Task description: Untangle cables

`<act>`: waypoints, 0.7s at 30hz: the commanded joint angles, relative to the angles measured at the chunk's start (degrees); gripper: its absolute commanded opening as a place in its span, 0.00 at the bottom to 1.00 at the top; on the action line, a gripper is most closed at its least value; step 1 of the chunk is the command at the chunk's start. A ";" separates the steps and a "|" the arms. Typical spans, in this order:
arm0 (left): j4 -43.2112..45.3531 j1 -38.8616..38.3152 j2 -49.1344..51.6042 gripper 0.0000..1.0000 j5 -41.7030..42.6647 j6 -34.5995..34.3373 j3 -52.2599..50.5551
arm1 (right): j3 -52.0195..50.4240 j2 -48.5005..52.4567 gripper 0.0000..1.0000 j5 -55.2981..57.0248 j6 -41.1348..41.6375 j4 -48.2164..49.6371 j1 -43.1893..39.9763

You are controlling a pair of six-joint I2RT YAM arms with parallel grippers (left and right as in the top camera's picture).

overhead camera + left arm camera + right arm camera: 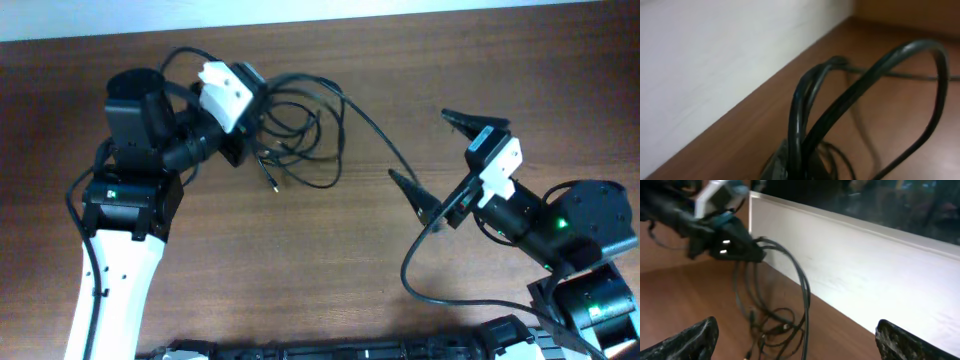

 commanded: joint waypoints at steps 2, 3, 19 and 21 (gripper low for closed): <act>0.31 -1.42 -1.09 0.00 24.70 9.51 0.42 | 0.70 1.07 0.99 3.76 0.87 0.92 -0.22; 0.28 -2.01 -1.09 0.00 25.03 9.55 0.42 | 0.70 1.36 0.99 3.98 0.87 1.03 -0.22; 0.13 -2.82 -1.09 0.00 27.76 39.71 0.42 | 0.70 1.86 0.99 22.91 15.85 -2.49 -0.22; 0.13 -2.82 -1.09 0.00 30.56 44.13 0.42 | 0.70 1.86 0.99 25.99 15.87 -4.07 -0.22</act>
